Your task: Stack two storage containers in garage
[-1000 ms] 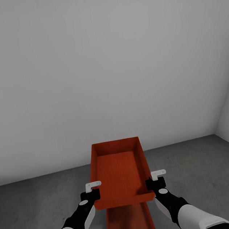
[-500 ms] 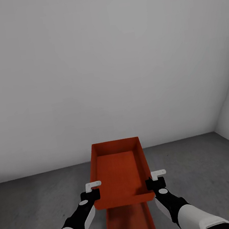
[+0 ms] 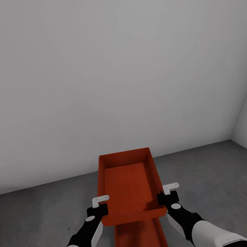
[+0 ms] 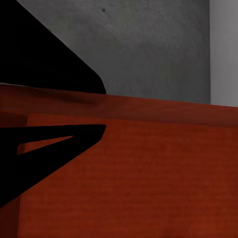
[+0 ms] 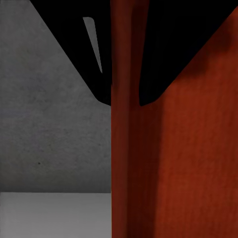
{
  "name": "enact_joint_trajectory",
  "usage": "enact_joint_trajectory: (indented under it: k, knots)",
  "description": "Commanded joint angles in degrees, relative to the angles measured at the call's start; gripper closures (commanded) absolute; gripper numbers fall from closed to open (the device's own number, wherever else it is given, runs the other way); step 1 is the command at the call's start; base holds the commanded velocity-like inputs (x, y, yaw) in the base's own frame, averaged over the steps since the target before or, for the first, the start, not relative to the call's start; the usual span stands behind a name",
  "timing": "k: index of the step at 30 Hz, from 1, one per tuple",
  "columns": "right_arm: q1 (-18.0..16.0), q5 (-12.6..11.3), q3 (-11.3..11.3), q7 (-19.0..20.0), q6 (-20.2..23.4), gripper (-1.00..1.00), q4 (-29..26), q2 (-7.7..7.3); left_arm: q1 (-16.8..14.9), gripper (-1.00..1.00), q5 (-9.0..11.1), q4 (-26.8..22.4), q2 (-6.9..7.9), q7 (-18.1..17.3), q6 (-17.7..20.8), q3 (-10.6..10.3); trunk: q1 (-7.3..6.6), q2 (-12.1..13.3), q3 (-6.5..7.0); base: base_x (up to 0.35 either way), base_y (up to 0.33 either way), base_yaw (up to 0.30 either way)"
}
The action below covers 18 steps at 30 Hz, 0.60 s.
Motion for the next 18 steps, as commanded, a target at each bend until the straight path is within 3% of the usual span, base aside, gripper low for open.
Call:
enact_joint_trajectory:
  k: [1,18]
  knots:
    - [0.0,-0.2,-0.6,-0.5,-0.1,1.0,0.2,-0.55,-0.1,1.0,-0.8,-0.2,2.18,0.9,-2.8,0.6,0.0,-0.1,-0.16,0.0,0.0,0.0]
    - [0.0,-0.2,-0.6,-0.5,-0.1,1.0,0.2,-0.6,-0.1,1.0,-0.8,-0.3,2.14,0.9,-2.8,0.6,0.0,-0.1,-1.71,0.0,0.0,0.0]
